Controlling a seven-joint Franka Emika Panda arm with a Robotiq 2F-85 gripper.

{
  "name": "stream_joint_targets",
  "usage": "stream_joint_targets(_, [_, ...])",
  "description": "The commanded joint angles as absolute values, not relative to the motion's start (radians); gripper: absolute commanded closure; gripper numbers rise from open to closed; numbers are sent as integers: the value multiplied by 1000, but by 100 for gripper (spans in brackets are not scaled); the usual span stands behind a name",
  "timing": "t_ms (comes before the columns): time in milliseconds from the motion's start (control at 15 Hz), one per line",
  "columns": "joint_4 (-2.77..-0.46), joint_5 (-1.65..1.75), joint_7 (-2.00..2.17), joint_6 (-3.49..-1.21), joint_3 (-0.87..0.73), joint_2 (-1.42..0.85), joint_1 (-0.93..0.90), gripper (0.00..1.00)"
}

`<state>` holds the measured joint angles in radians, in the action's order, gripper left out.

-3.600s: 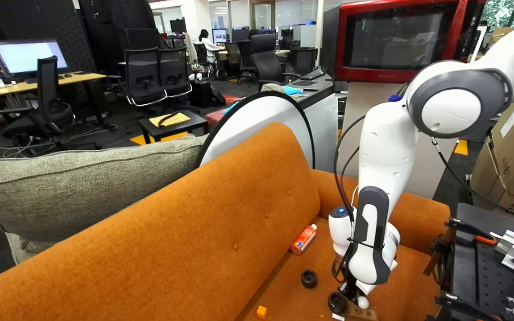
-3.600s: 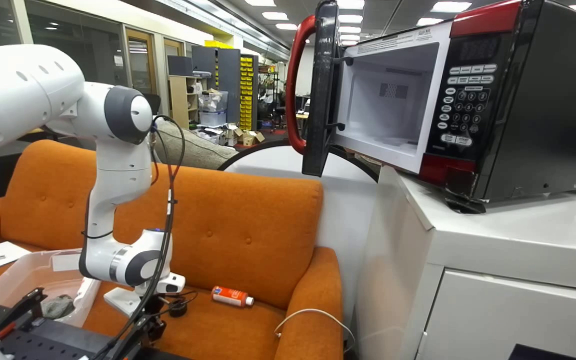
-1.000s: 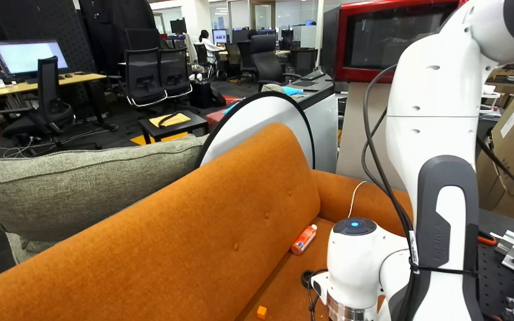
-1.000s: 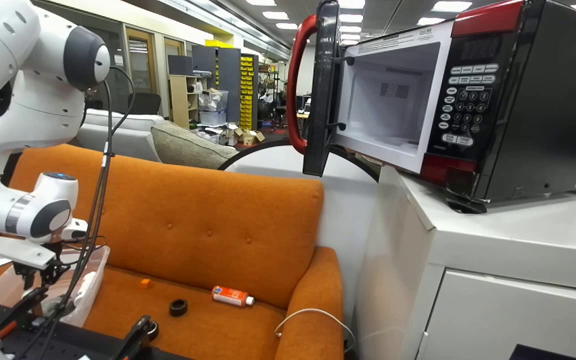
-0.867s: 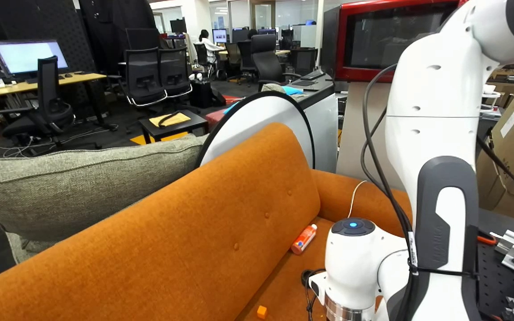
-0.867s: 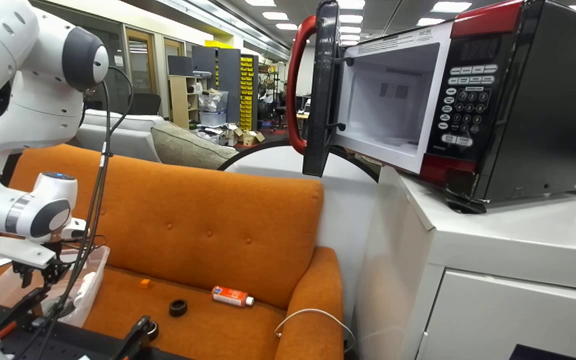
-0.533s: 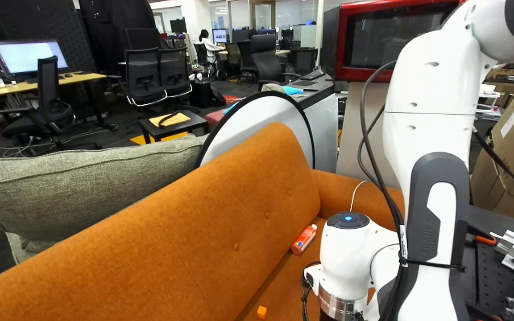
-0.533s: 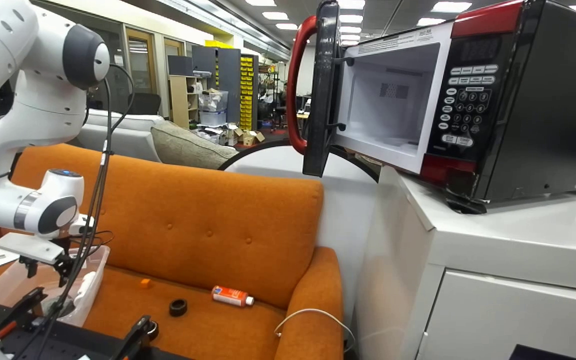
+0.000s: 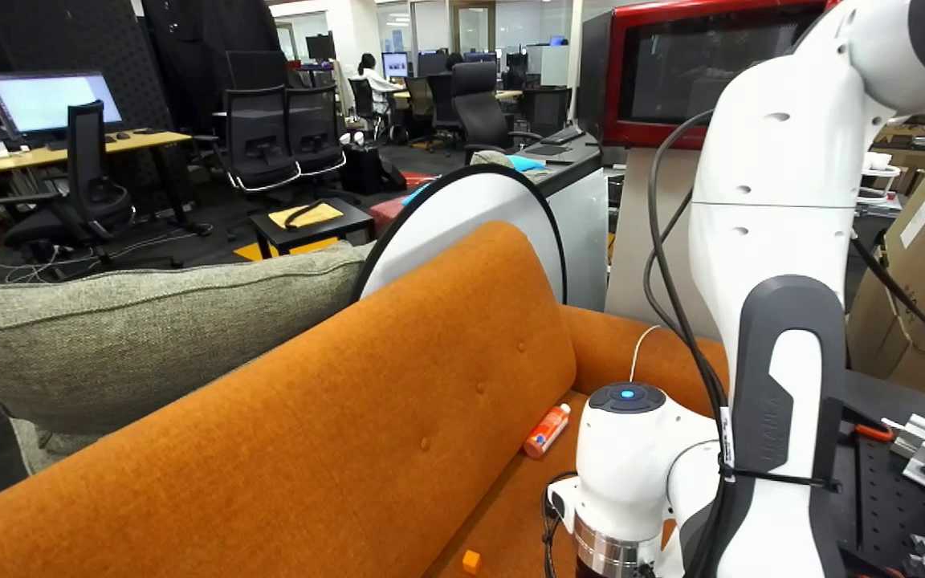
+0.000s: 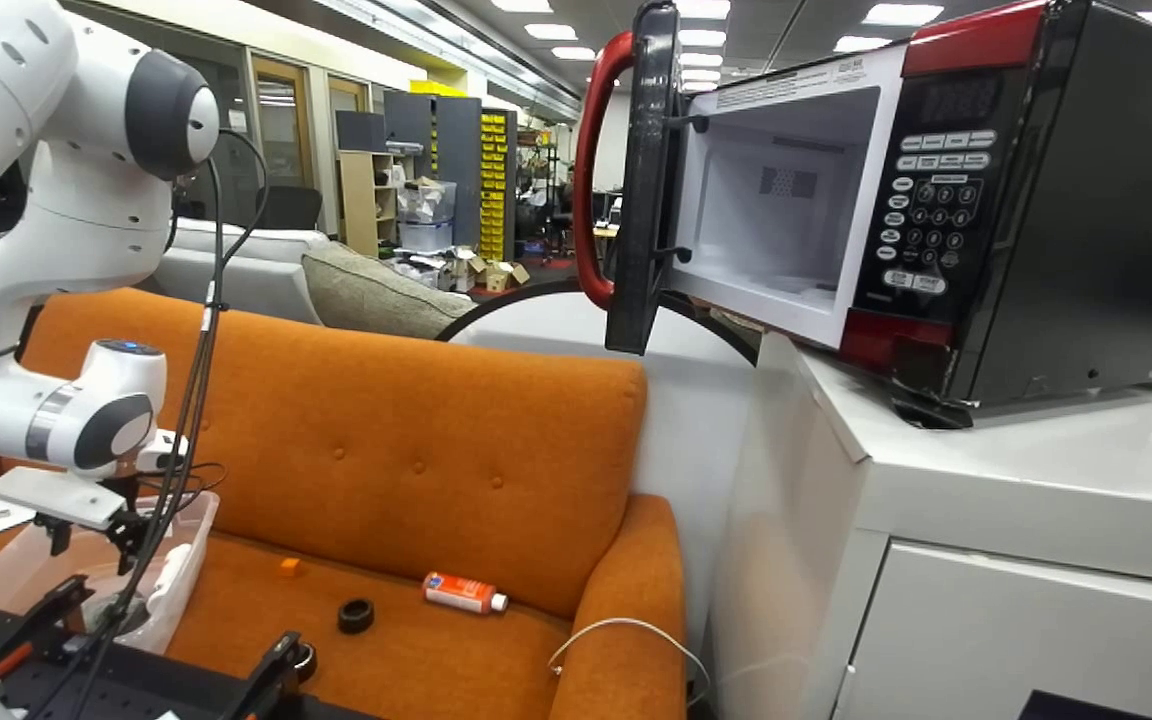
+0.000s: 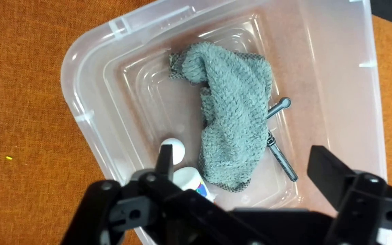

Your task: Pick up the white object and place it in the bowl

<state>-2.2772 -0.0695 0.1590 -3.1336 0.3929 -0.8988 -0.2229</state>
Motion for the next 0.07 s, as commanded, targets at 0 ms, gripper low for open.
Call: stream_joint_targets(0, [-2275, -83, 149, -3131, 393, -898, -226, 0])
